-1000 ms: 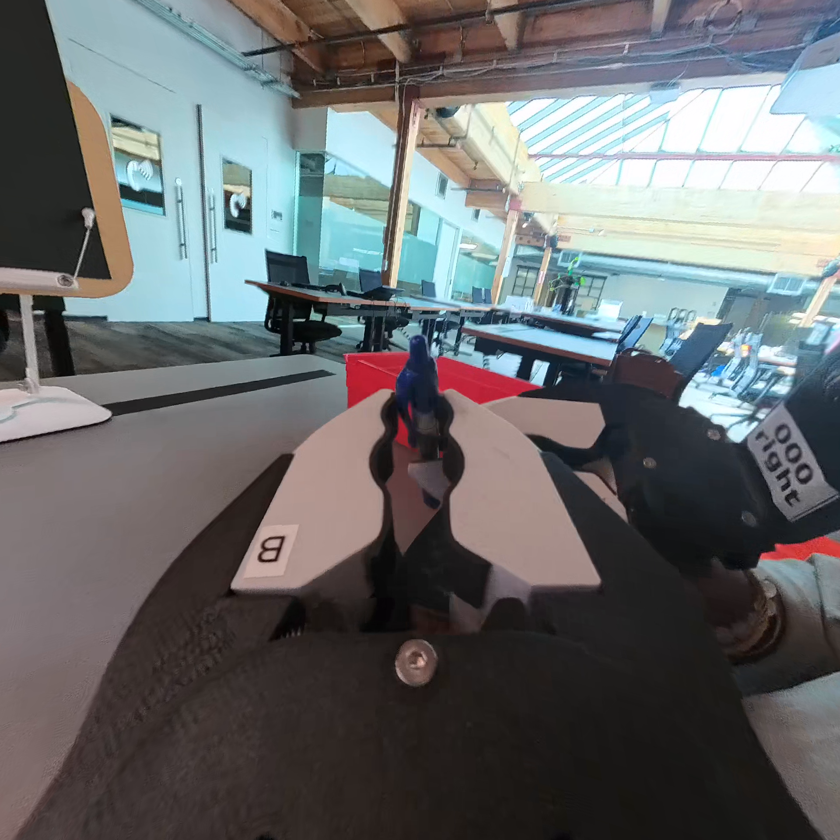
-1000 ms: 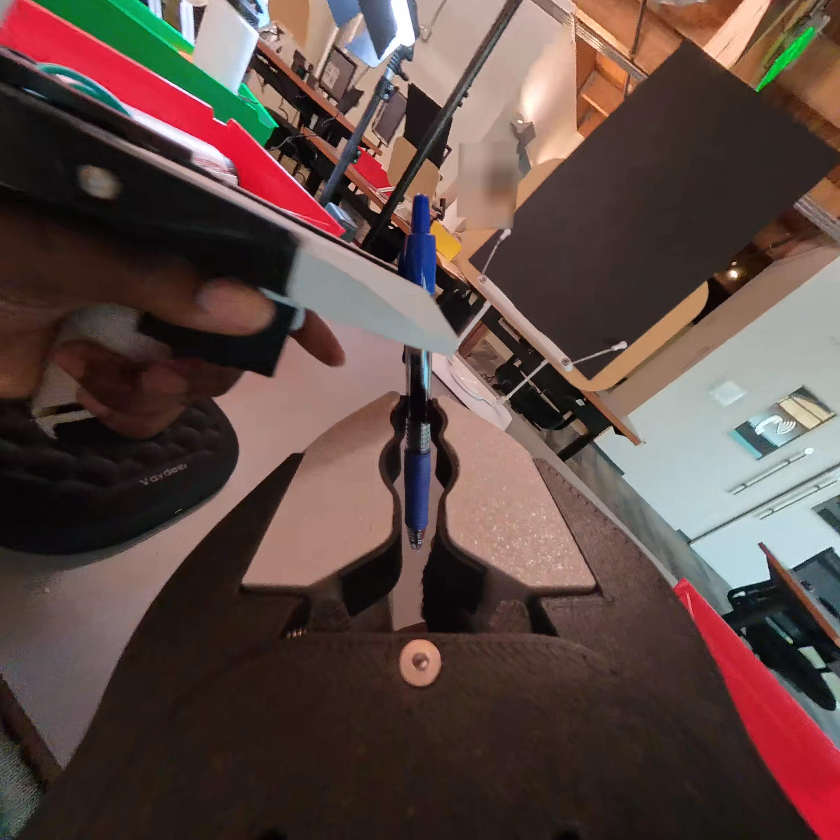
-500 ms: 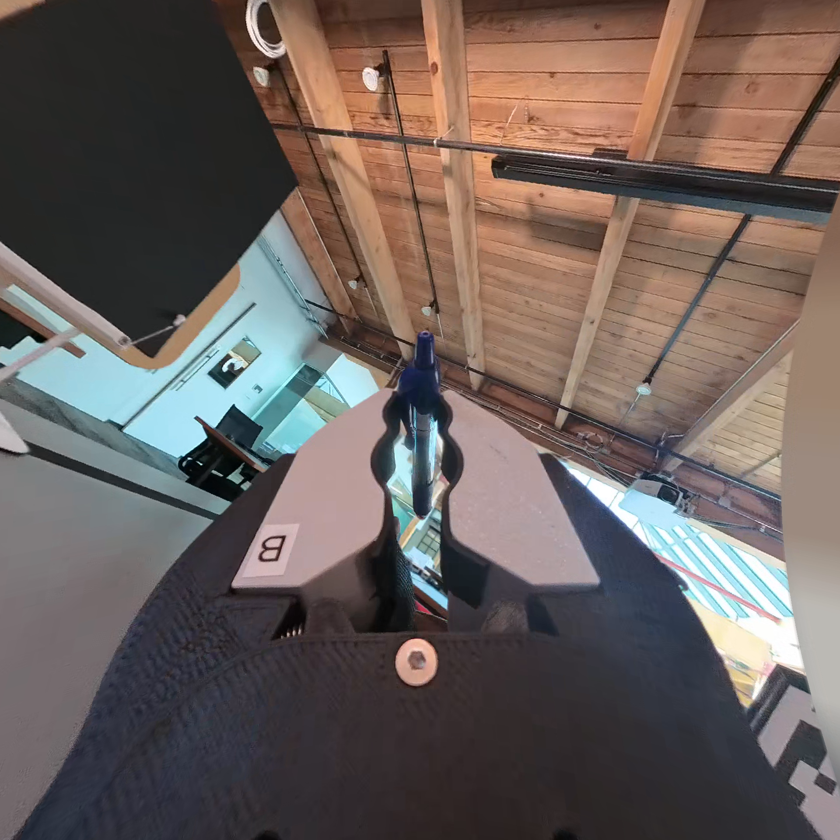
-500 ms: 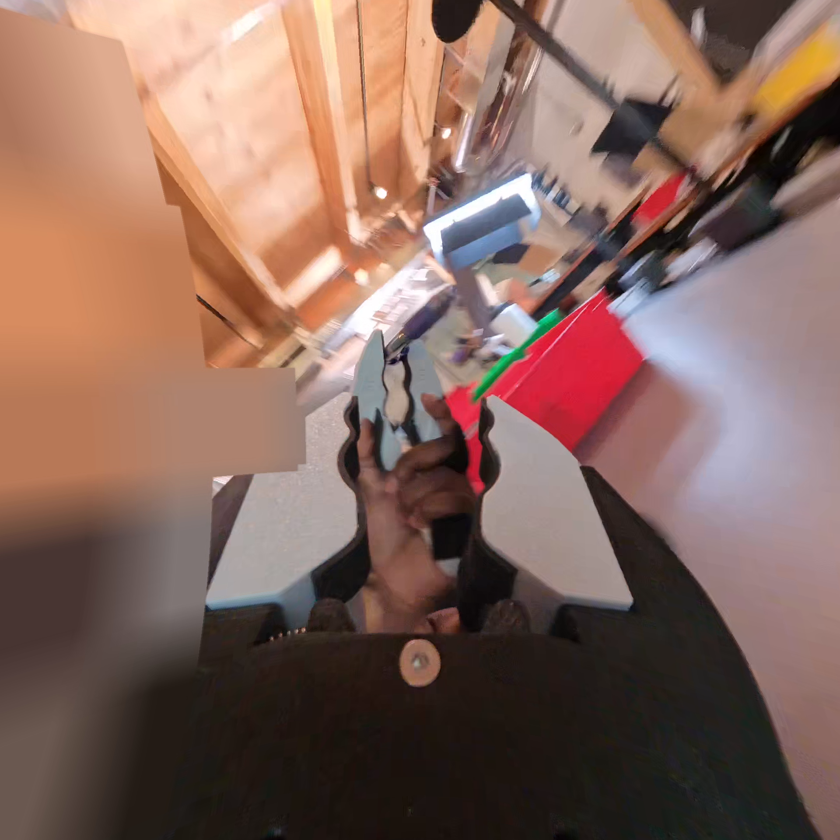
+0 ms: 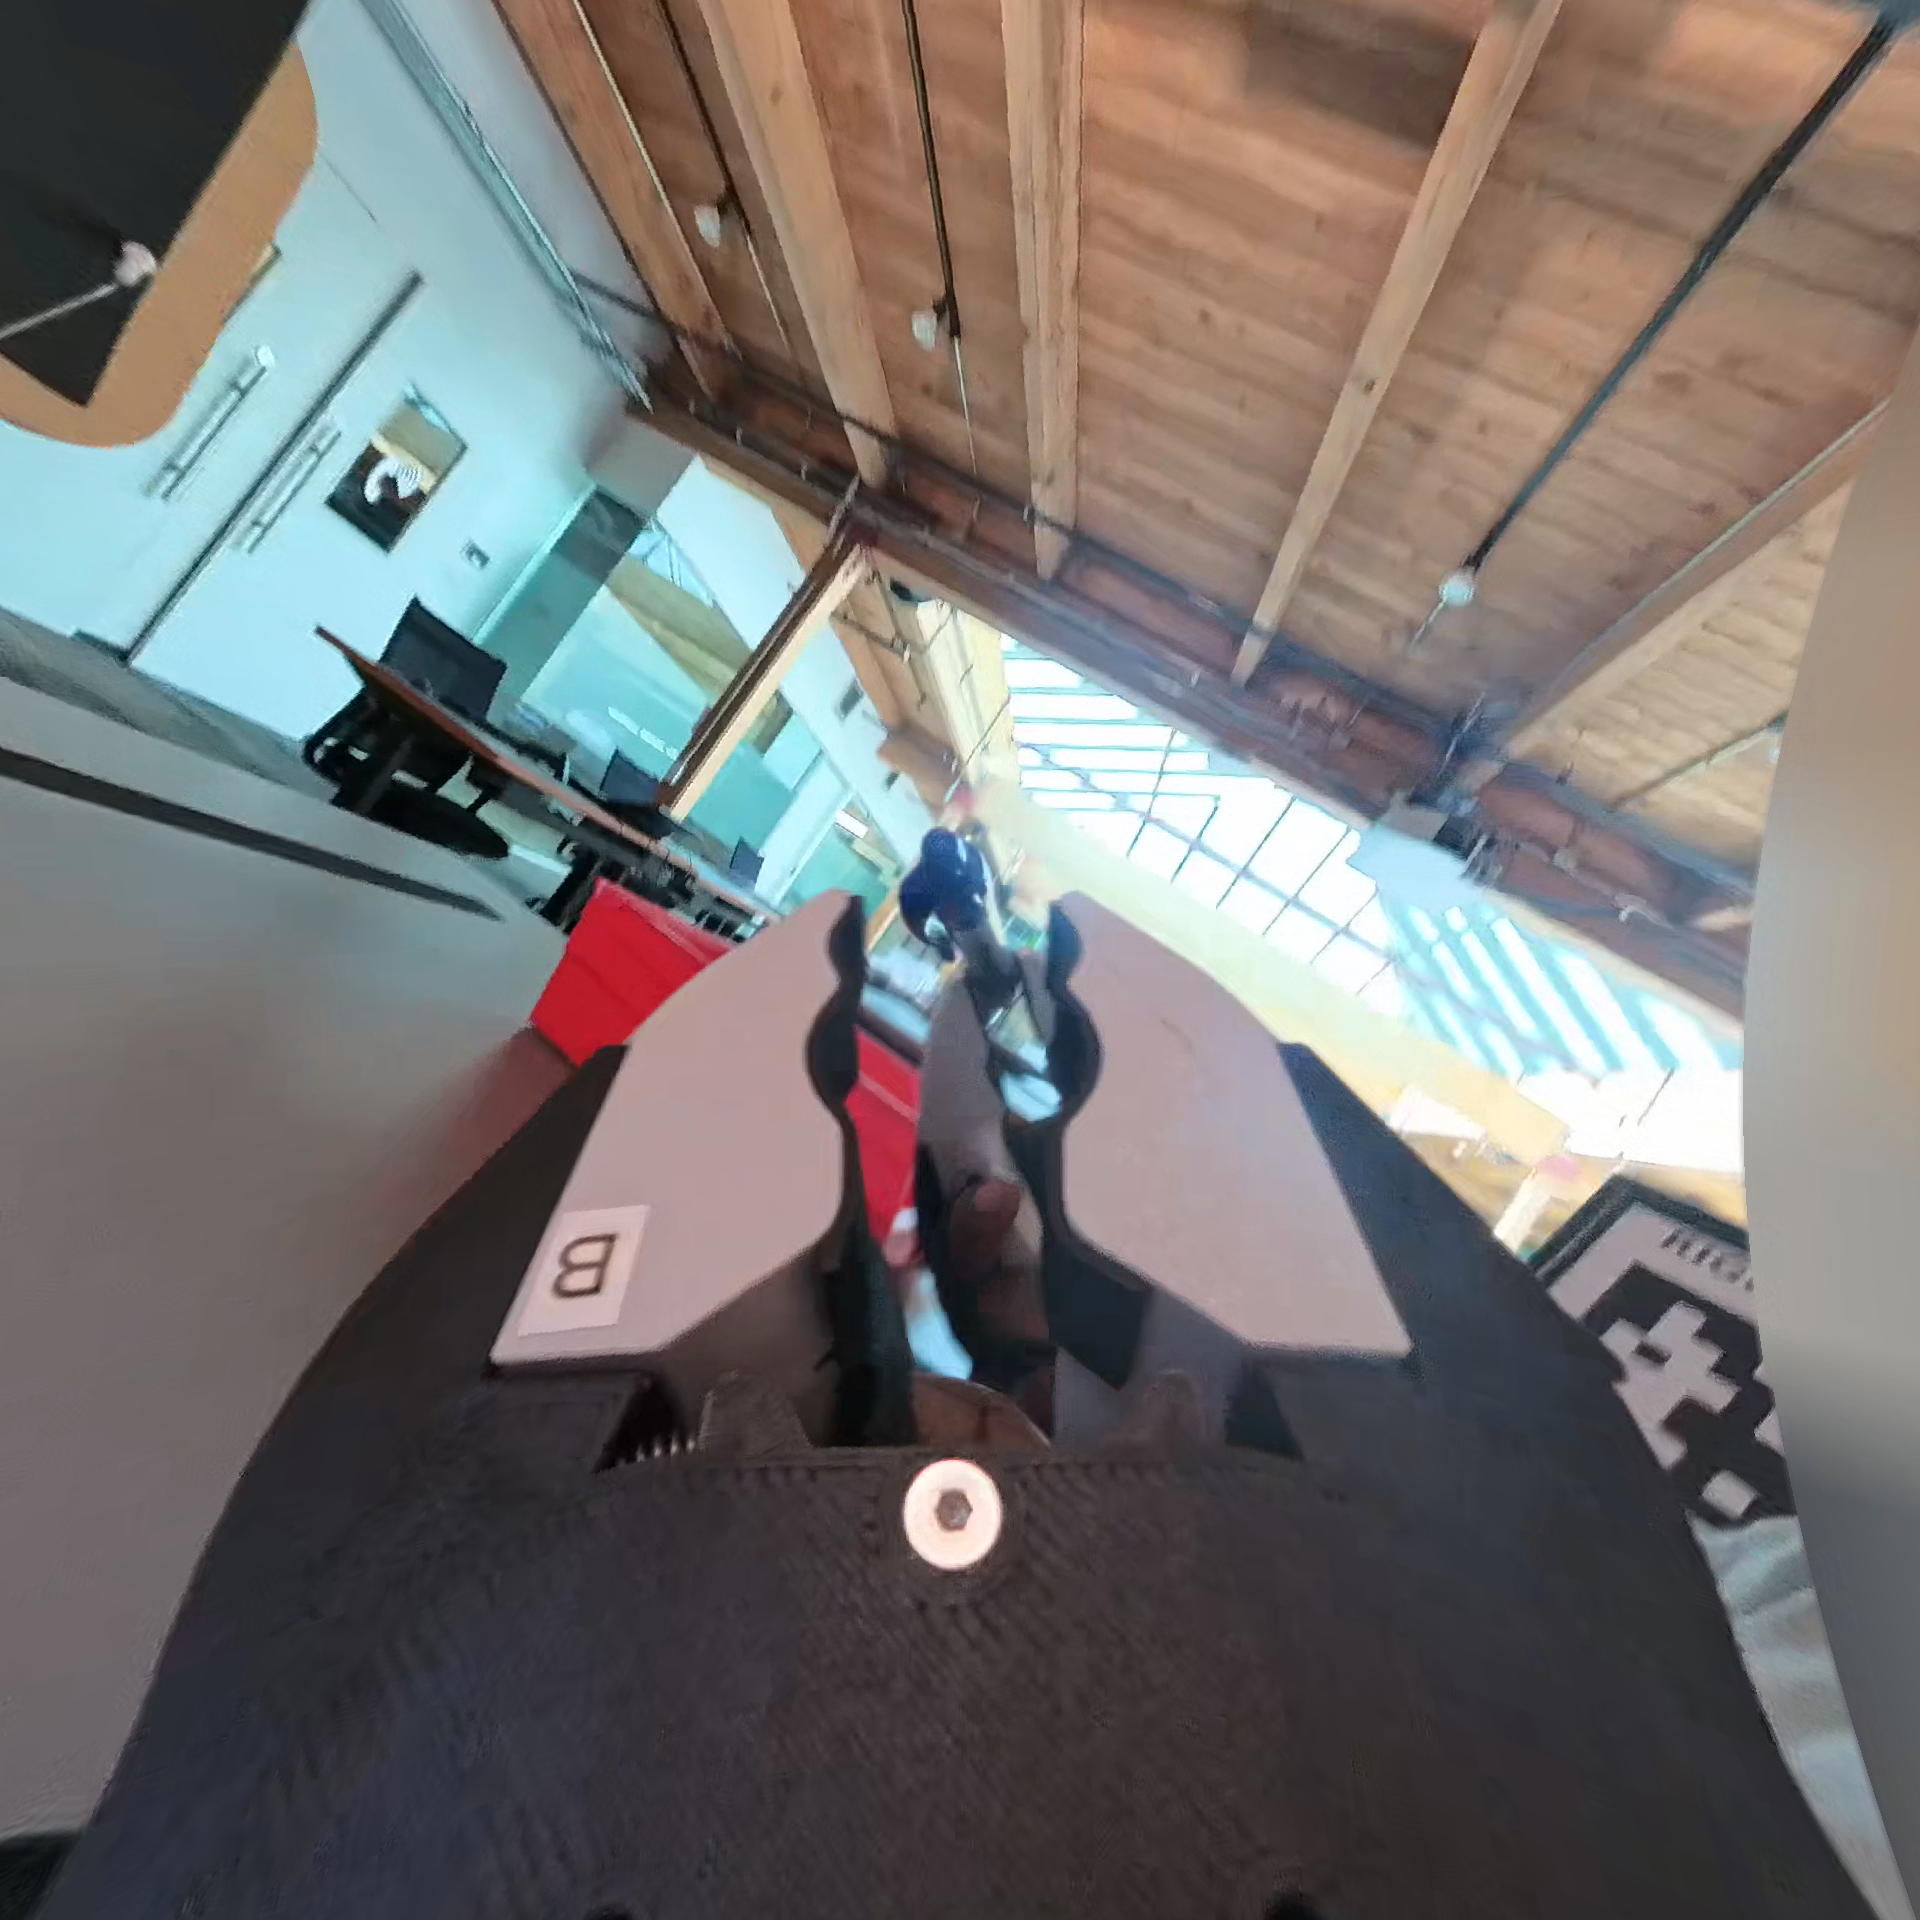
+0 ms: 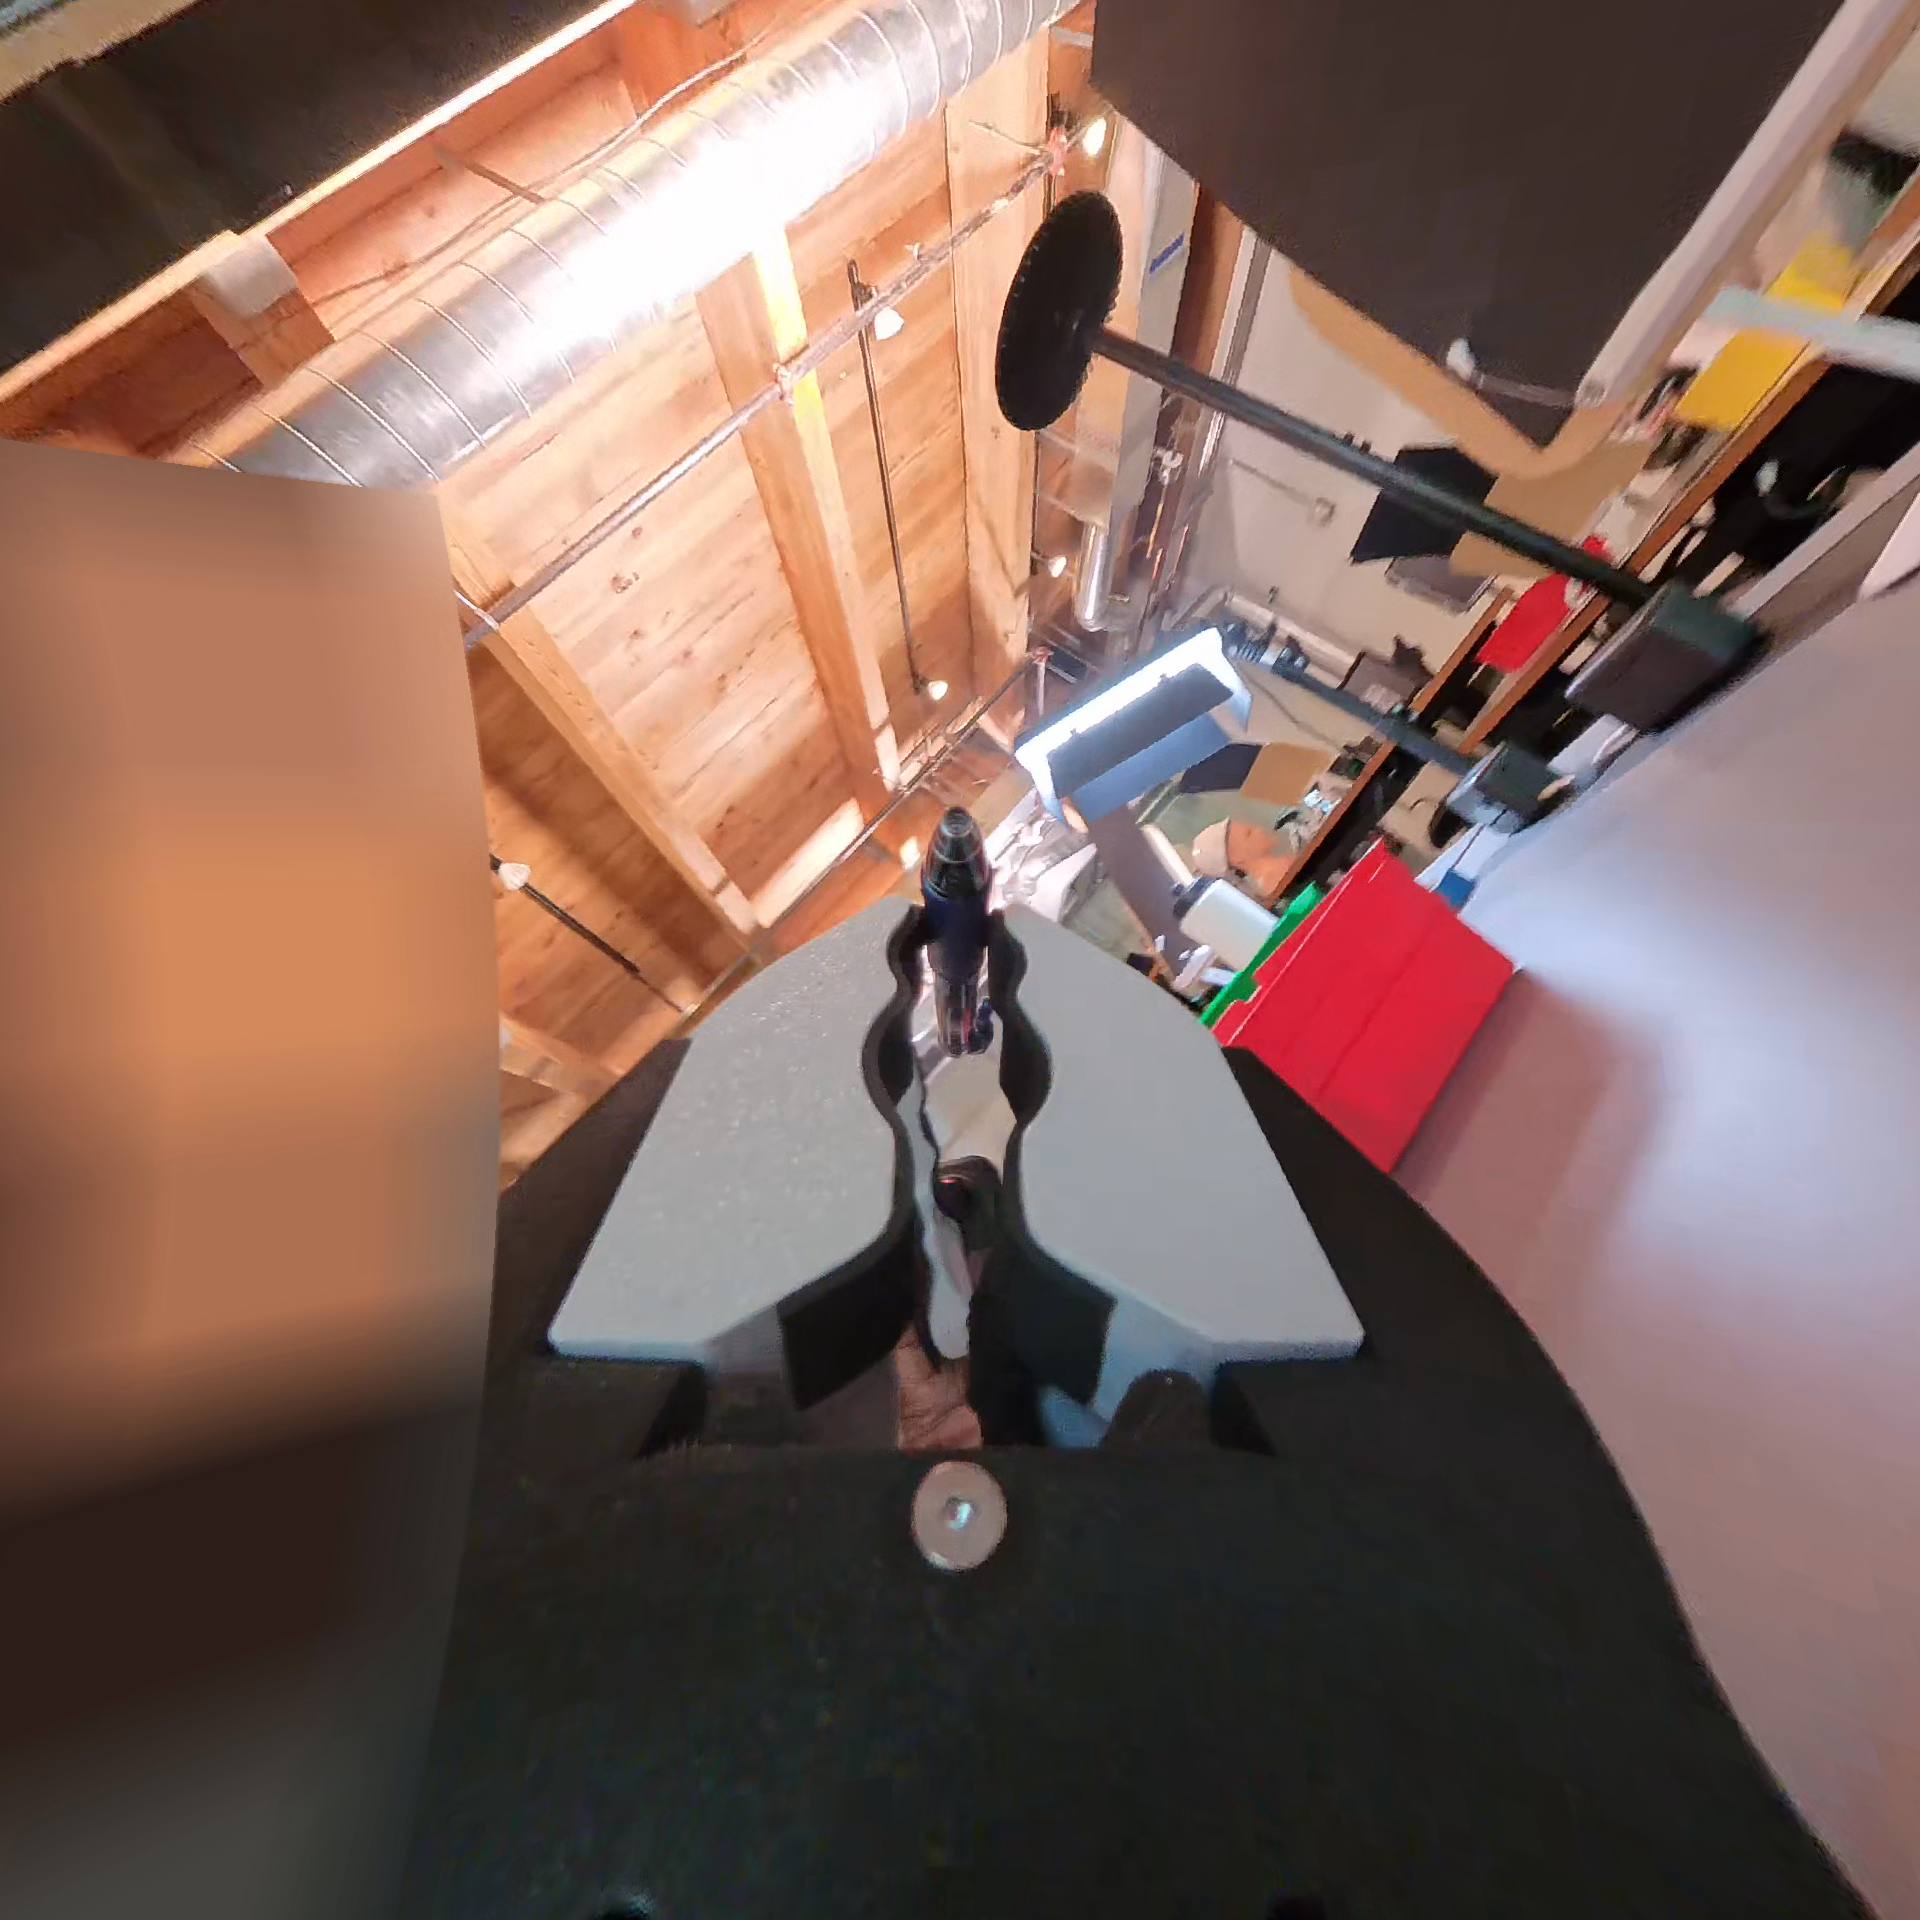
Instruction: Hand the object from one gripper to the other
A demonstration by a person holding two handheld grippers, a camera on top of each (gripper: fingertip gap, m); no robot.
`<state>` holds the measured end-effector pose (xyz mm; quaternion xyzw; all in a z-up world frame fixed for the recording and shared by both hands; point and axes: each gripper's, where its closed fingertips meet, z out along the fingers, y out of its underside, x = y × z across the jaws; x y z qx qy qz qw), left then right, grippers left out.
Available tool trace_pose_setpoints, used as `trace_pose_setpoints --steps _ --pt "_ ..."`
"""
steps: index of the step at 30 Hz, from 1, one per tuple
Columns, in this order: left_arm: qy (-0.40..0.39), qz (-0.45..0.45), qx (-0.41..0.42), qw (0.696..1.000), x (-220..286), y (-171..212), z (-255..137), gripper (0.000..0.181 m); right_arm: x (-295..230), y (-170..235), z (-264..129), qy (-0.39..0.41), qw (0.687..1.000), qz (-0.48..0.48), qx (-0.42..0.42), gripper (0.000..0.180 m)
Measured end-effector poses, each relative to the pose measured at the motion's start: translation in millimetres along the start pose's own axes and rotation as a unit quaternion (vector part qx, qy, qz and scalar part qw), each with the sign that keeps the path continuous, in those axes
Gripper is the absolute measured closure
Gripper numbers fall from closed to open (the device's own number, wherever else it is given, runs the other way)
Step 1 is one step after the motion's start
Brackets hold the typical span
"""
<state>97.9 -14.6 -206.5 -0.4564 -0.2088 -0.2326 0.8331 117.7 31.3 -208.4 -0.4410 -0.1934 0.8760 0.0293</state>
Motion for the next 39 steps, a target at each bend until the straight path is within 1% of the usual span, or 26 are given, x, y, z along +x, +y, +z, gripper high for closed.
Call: trace_pose_setpoints --steps 1,2,3,4,5,7,8,9,10,13,15,17,18,19,21,23,24,25,27,28,30,31,32,35,37,39 --pt "-0.010 0.029 -0.022 0.999 -4.5 -1.0 -1.3 0.138 -1.0 -5.3 -1.1 0.004 1.000 -0.027 0.001 0.169" --pt "-0.028 0.084 -0.045 0.995 -10.4 -3.3 -3.7 0.129 -1.8 -10.8 -1.8 0.011 0.998 -0.061 -0.001 0.169" --pt "-0.056 0.162 -0.067 0.983 -17.5 -7.2 -7.0 0.123 -1.8 -16.0 -2.3 0.024 0.994 -0.105 -0.006 0.169" --pt "-0.087 0.250 -0.088 0.960 -23.2 -12.1 -10.5 0.119 -1.3 -20.0 -2.1 0.041 0.986 -0.159 -0.018 0.169" --pt "-0.110 0.341 -0.111 0.927 -25.1 -15.5 -13.5 0.119 -0.3 -22.2 -1.3 0.060 0.974 -0.216 -0.037 0.169" --pt "-0.157 0.506 -0.158 0.833 -28.2 -17.6 -17.2 0.119 0.7 -24.7 1.0 0.096 0.940 -0.320 -0.071 0.168" --pt "-0.170 0.568 -0.179 0.785 -28.6 -14.7 -17.2 0.120 0.3 -24.2 2.3 0.110 0.921 -0.364 -0.087 0.168" --pt "-0.174 0.609 -0.197 0.748 -28.2 -8.2 -15.7 0.122 -1.1 -22.7 3.8 0.119 0.905 -0.397 -0.101 0.168" --pt "-0.174 0.632 -0.212 0.724 -28.2 0.1 -13.4 0.125 -3.0 -20.7 4.9 0.124 0.893 -0.419 -0.111 0.168" --pt "-0.183 0.669 -0.216 0.687 -31.0 14.5 -5.8 0.136 -6.7 -10.4 6.2 0.129 0.877 -0.440 -0.142 0.168" --pt "-0.197 0.691 -0.214 0.662 -35.4 15.6 -4.1 0.142 -7.6 -2.1 5.9 0.127 0.877 -0.435 -0.162 0.168" --pt "-0.197 0.700 -0.216 0.651 -37.4 19.2 -3.5 0.153 -9.9 6.2 6.5 0.116 0.882 -0.420 -0.176 0.168" --pt "-0.195 0.697 -0.217 0.655 -38.1 21.7 -3.6 0.165 -10.9 9.3 7.0 0.112 0.885 -0.414 -0.180 0.168" --pt "-0.192 0.691 -0.218 0.662 -38.4 24.3 -3.9 0.170 -11.4 10.3 7.4 0.111 0.885 -0.414 -0.180 0.168" --pt "-0.179 0.669 -0.221 0.687 -36.7 28.7 -4.3 0.170 -13.9 11.4 8.1 0.102 0.882 -0.425 -0.178 0.168" --pt "-0.158 0.615 -0.223 0.740 -30.8 34.0 -3.2 0.170 -22.3 13.9 10.0 0.071 0.887 -0.425 -0.167 0.168" --pt "-0.143 0.574 -0.223 0.775 -26.8 38.1 -2.3 0.170 -27.3 16.1 10.9 0.051 0.891 -0.421 -0.162 0.167" --pt "-0.130 0.529 -0.217 0.810 -22.3 40.7 -1.0 0.170 -30.3 18.5 11.5 0.037 0.894 -0.417 -0.160 0.159" --pt "-0.105 0.441 -0.206 0.867 -14.9 44.0 0.9 0.170 -23.4 23.3 11.6 0.046 0.889 -0.424 -0.169 0.147" --pt "-0.095 0.407 -0.205 0.885 -12.3 46.4 1.5 0.170 -17.8 27.4 11.2 0.053 0.882 -0.432 -0.179 0.147" --pt "-0.071 0.375 -0.212 0.900 -7.1 54.0 2.0 0.170 -9.0 32.9 11.2 0.064 0.870 -0.450 -0.190 0.152" --pt "-0.065 0.369 -0.213 0.902 -5.1 56.4 2.3 0.170 -5.4 34.3 11.2 0.070 0.862 -0.462 -0.194 0.158" --pt "-0.063 0.366 -0.215 0.903 -4.2 58.0 2.5 0.170 -2.8 34.5 10.7 0.075 0.853 -0.477 -0.197 0.169" --pt "-0.050 0.384 -0.236 0.891 -5.6 58.8 0.1 0.168 1.3 30.3 8.6 0.100 0.820 -0.522 -0.210 0.170" --pt "-0.036 0.373 -0.227 0.899 -1.3 48.6 -1.6 0.151 4.7 22.4 7.0 0.128 0.782 -0.572 -0.213 0.170" --pt "-0.023 0.337 -0.199 0.920 6.3 30.7 -1.6 0.145 8.6 17.5 5.2 0.155 0.739 -0.617 -0.223 0.170"
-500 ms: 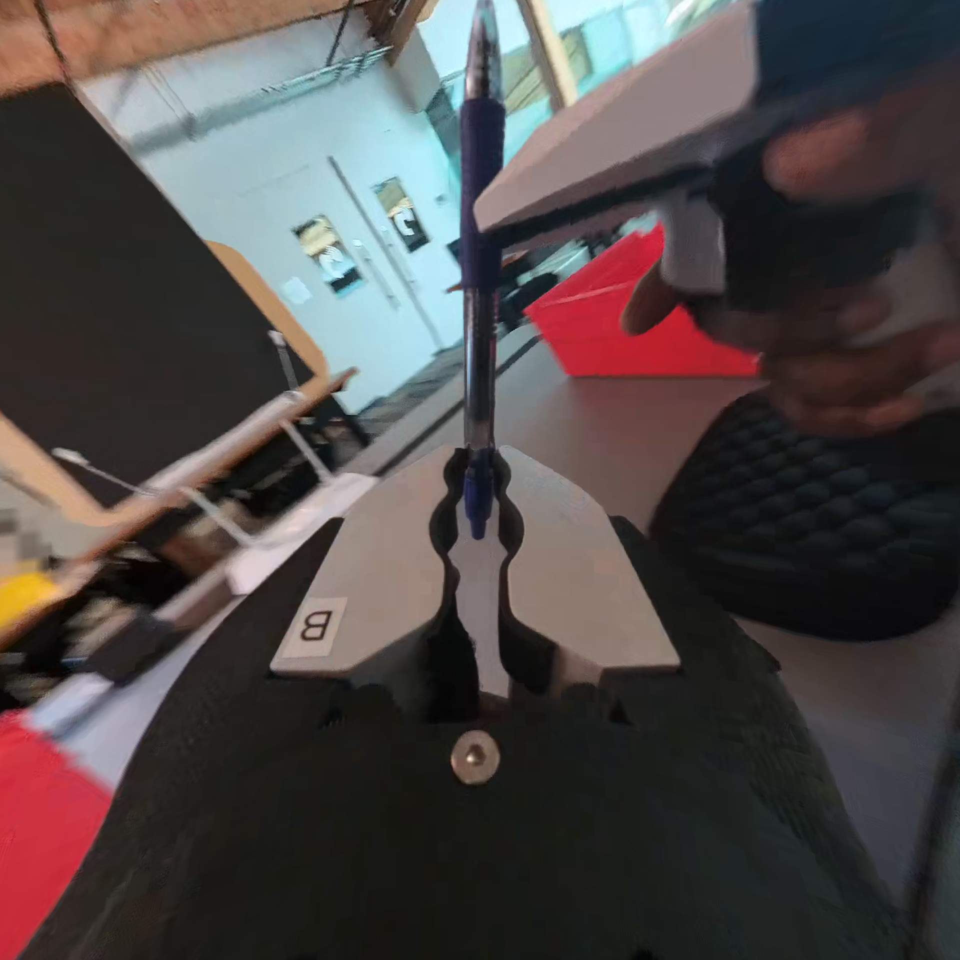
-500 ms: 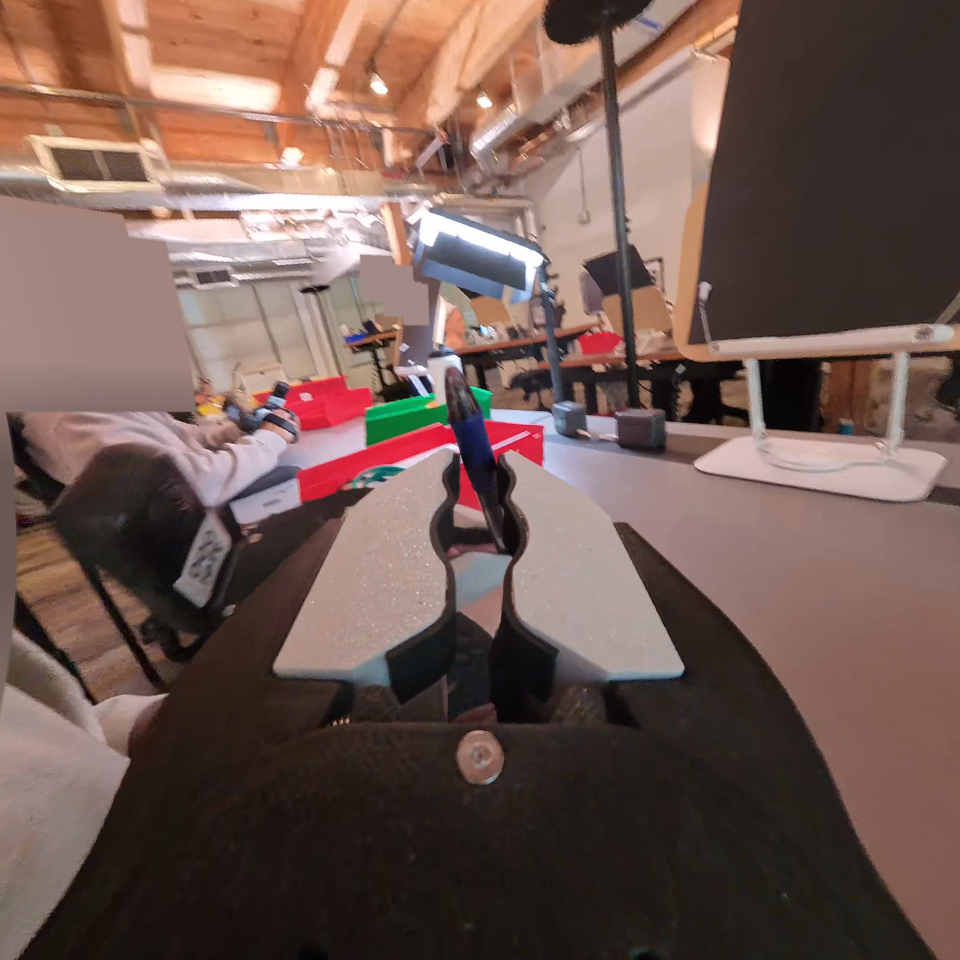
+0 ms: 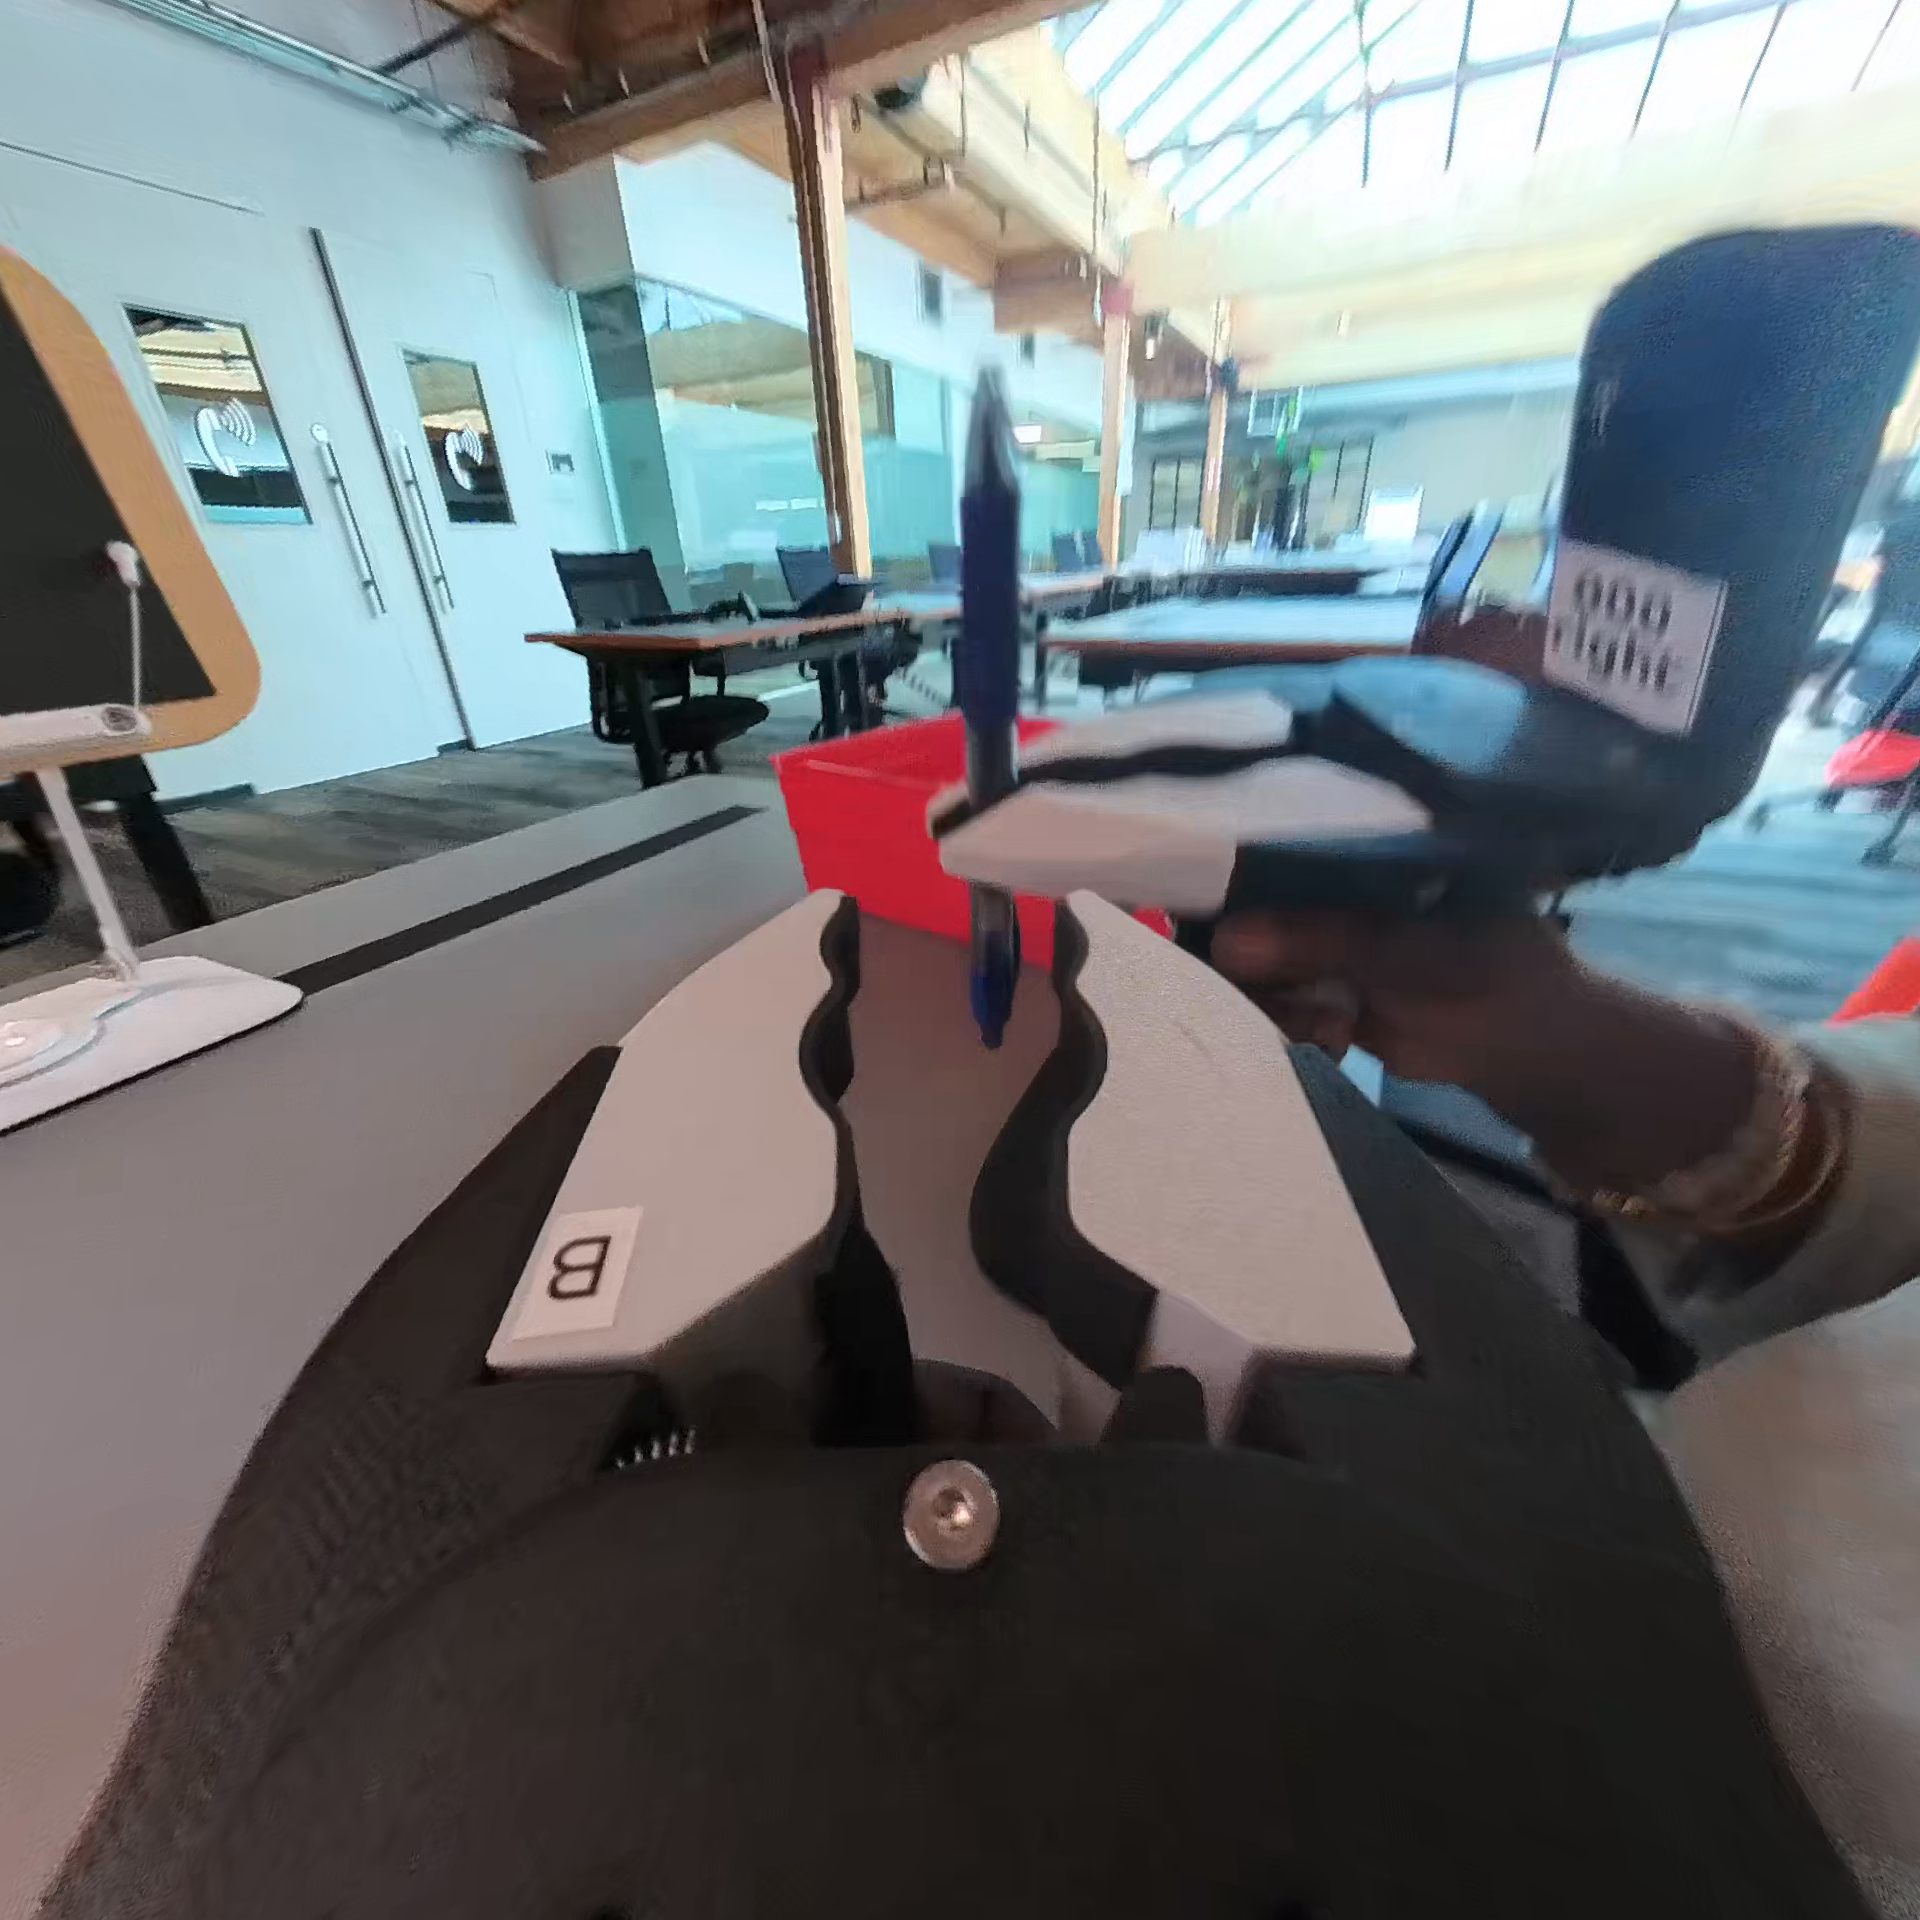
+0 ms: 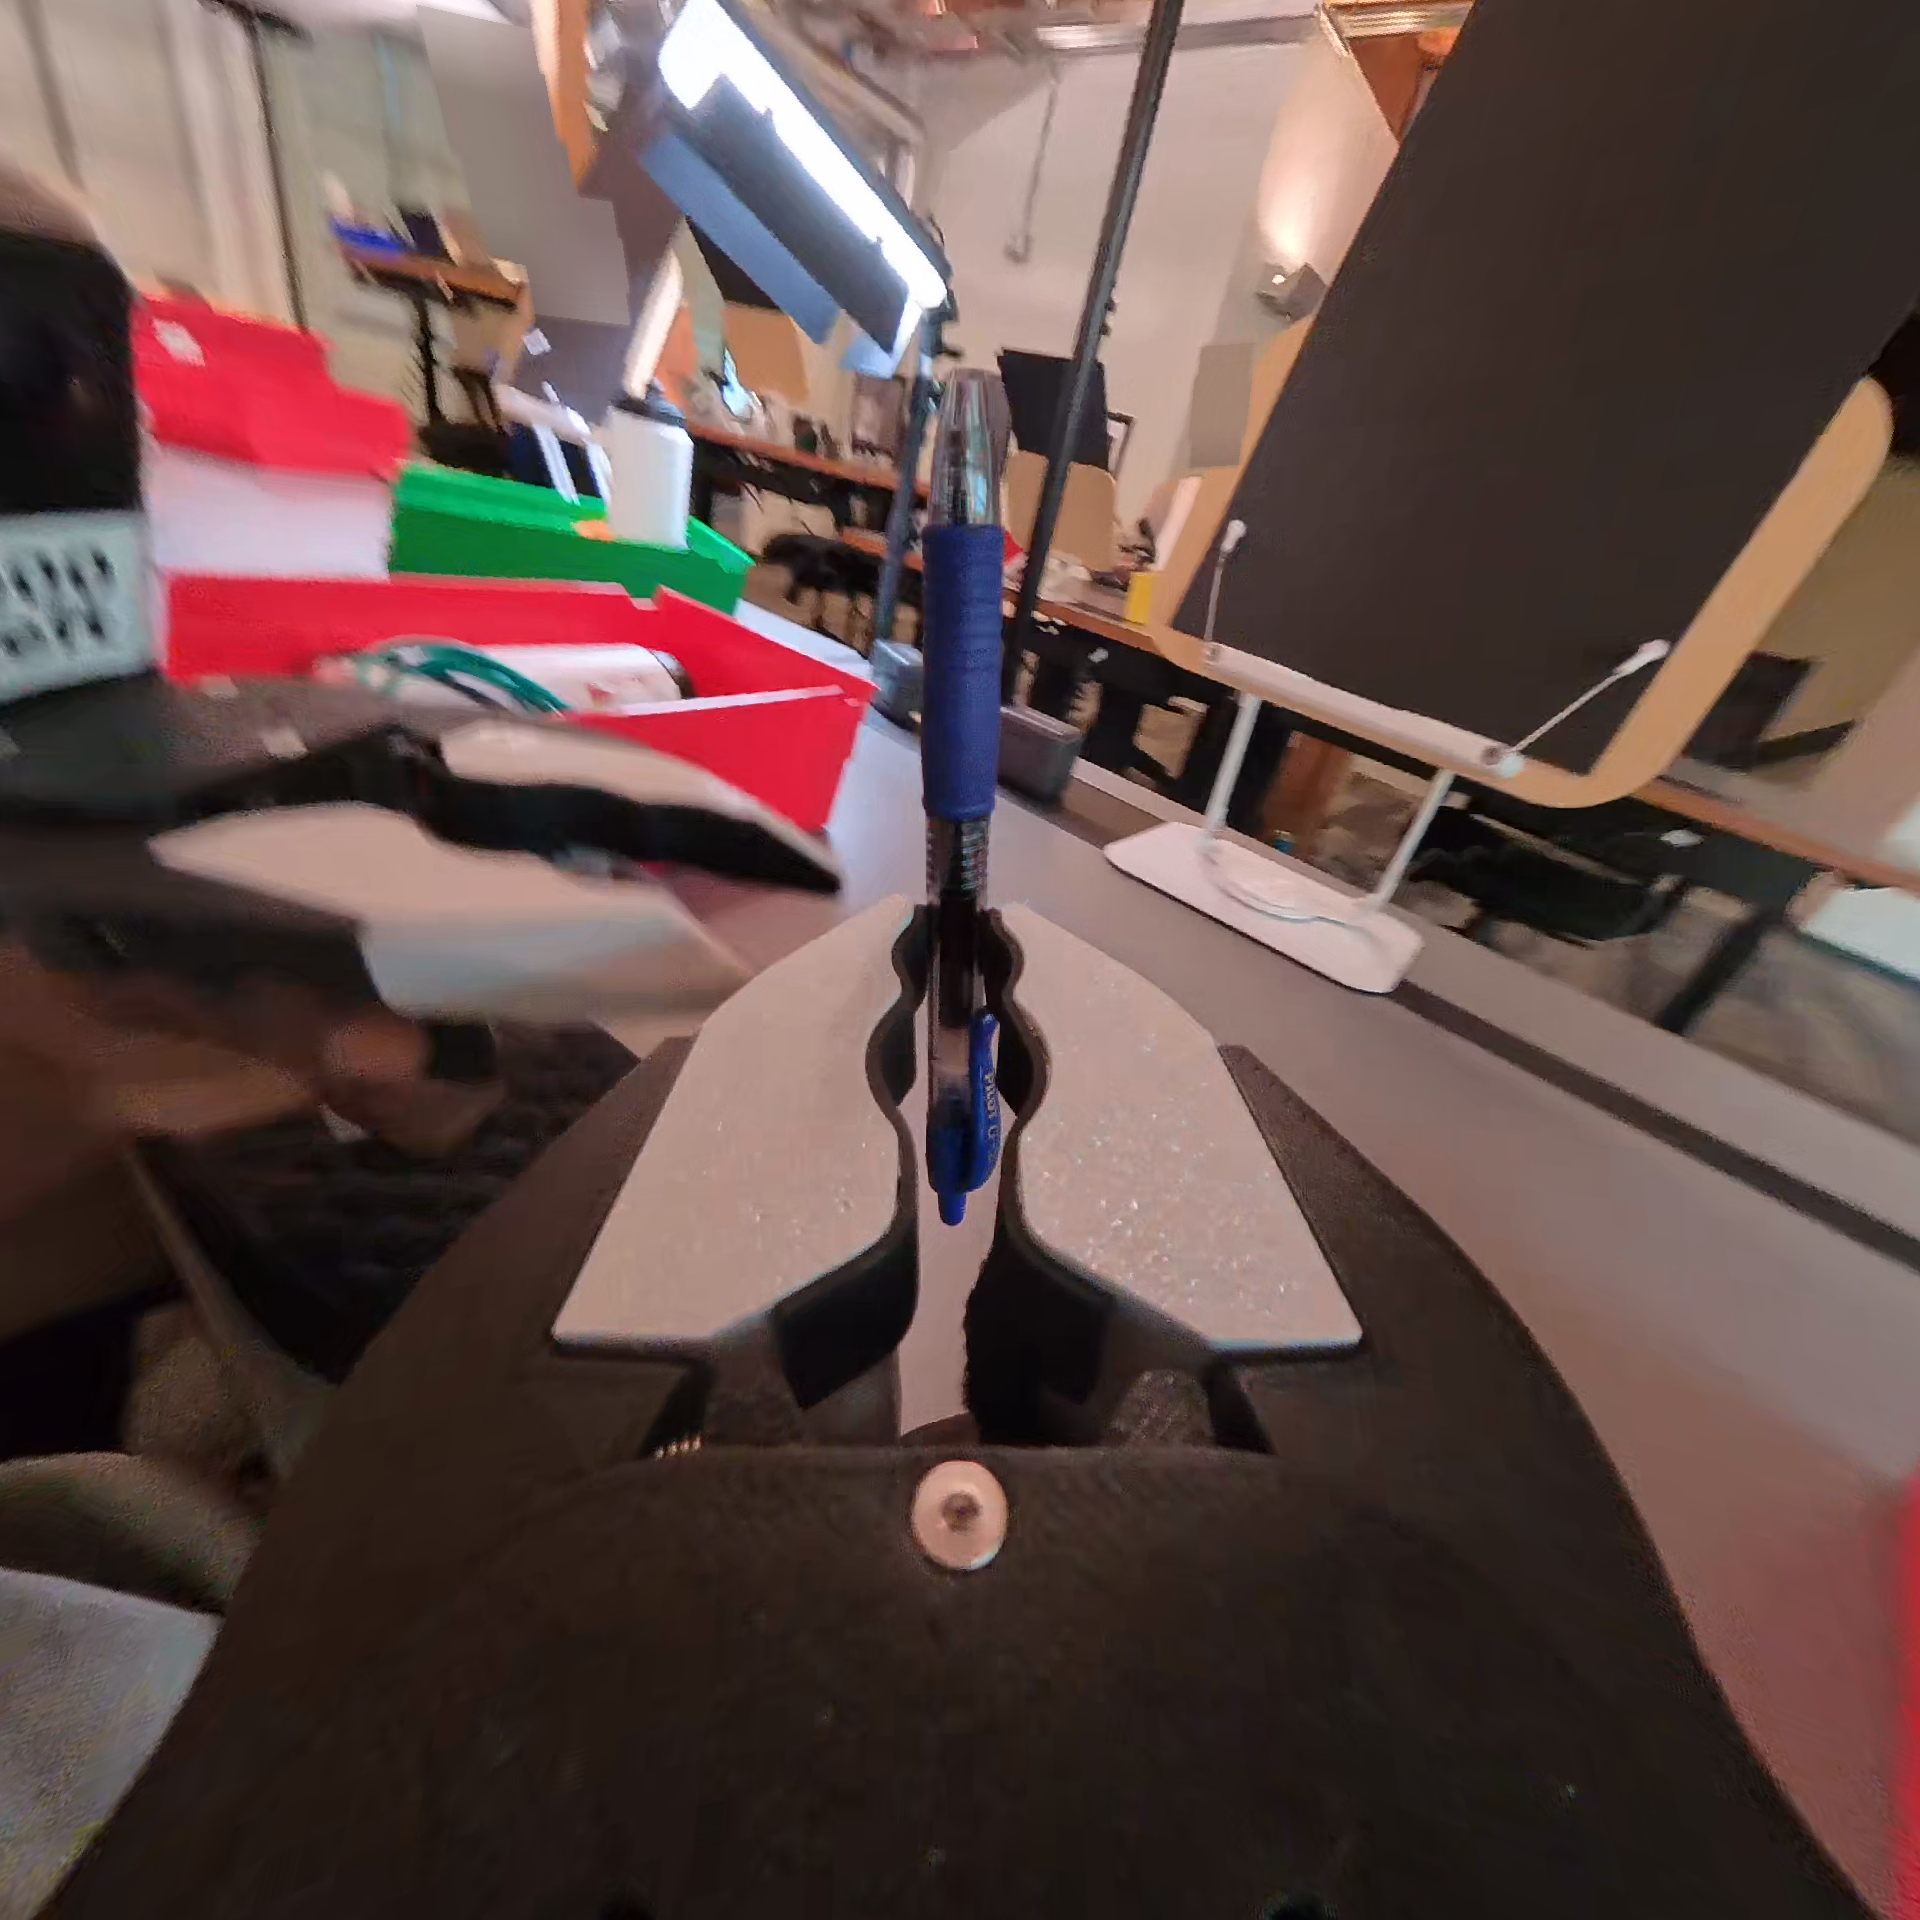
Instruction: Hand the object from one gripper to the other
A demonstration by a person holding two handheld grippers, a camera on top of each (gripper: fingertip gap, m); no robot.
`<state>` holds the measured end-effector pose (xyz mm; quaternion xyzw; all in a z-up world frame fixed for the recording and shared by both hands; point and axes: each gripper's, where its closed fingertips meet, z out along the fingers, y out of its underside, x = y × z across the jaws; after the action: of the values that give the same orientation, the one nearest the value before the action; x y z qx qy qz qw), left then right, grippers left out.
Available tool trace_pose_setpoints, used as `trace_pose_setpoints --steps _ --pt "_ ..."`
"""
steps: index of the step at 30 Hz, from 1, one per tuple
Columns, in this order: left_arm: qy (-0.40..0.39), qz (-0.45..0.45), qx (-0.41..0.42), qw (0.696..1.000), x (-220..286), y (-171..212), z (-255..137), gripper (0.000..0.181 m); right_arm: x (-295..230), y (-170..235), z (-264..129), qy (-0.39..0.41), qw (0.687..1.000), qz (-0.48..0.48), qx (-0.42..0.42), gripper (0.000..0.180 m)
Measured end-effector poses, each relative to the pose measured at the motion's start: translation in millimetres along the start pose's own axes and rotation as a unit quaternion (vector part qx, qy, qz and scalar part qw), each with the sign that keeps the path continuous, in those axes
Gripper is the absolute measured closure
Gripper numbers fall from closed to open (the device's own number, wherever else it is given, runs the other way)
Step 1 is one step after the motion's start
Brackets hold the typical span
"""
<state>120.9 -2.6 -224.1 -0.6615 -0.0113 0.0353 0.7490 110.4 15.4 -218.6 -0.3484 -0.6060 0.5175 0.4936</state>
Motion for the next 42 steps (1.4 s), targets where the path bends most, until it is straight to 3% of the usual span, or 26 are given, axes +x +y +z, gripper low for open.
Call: trace_pose_setpoints --steps 3,5,6,7,11,13,16,18,19,21,23,25,26,29,33,37,38,40,42 --pt "-0.006 -0.047 0.047 0.998 -7.5 -26.2 -4.0 0.145 -5.3 8.0 2.8 0.014 0.998 -0.053 -0.039 0.170" --pt "-0.008 -0.039 0.035 0.999 -3.7 -29.0 1.4 0.145 -15.5 12.3 5.2 0.005 0.996 -0.069 -0.054 0.170" --pt "-0.013 -0.028 0.026 0.999 -2.5 -27.5 4.7 0.148 -20.7 13.7 5.9 -0.002 0.996 -0.073 -0.058 0.170" --pt "-0.015 -0.019 0.023 0.999 -1.3 -26.1 6.6 0.165 -25.0 14.3 6.3 -0.006 0.995 -0.078 -0.060 0.170" --pt "-0.015 -0.067 0.055 0.996 -6.4 -31.0 0.6 0.169 -26.6 10.1 6.0 -0.003 0.994 -0.103 -0.037 0.170" --pt "-0.024 -0.093 0.082 0.992 -17.1 -37.7 -7.5 0.169 -25.0 14.4 6.4 -0.005 0.993 -0.107 -0.047 0.153" --pt "-0.007 -0.138 0.102 0.985 -20.9 -43.5 -14.3 0.168 -24.3 25.3 9.0 -0.004 0.988 -0.134 -0.072 0.146" --pt "0.007 -0.160 0.108 0.981 -18.0 -43.2 -14.3 0.169 -26.5 27.0 11.0 -0.002 0.984 -0.166 -0.068 0.151" --pt "0.010 -0.168 0.109 0.980 -17.3 -41.9 -13.6 0.169 -26.7 27.0 11.3 0.002 0.980 -0.186 -0.067 0.164" --pt "0.008 -0.161 0.102 0.982 -19.1 -37.6 -14.3 0.168 -22.4 28.1 10.1 0.010 0.972 -0.221 -0.078 0.166" --pt "-0.002 -0.103 0.085 0.991 -23.4 -32.0 -18.8 0.157 -15.4 29.4 5.7 0.003 0.965 -0.241 -0.102 0.167" --pt "-0.062 0.040 0.045 0.996 -38.7 -25.2 -28.6 0.130 -3.0 32.0 -0.6 0.007 0.954 -0.270 -0.133 0.167" --pt "-0.107 0.138 0.009 0.985 -49.0 -21.6 -34.2 0.122 4.2 34.5 -4.0 0.014 0.945 -0.289 -0.152 0.167" --pt "-0.162 0.377 -0.075 0.909 -49.1 -18.6 -39.2 0.120 18.8 43.3 -11.4 0.027 0.919 -0.335 -0.209 0.167" --pt "-0.160 0.580 -0.153 0.784 -28.7 2.4 -18.8 0.130 14.3 50.9 -15.1 0.011 0.904 -0.355 -0.239 0.166" --pt "-0.196 0.648 -0.164 0.717 -33.0 11.5 -7.0 0.161 6.6 51.8 -18.0 -0.007 0.899 -0.365 -0.243 0.167" --pt "-0.204 0.657 -0.164 0.707 -34.4 10.8 -6.9 0.162 5.2 49.9 -18.0 -0.008 0.901 -0.363 -0.237 0.167" --pt "-0.207 0.642 -0.170 0.719 -36.8 12.0 -7.6 0.164 5.4 43.8 -16.6 -0.005 0.910 -0.353 -0.217 0.166" --pt "-0.218 0.587 -0.166 0.762 -40.8 9.6 -9.7 0.165 11.2 26.1 -12.7 0.022 0.933 -0.322 -0.160 0.161"
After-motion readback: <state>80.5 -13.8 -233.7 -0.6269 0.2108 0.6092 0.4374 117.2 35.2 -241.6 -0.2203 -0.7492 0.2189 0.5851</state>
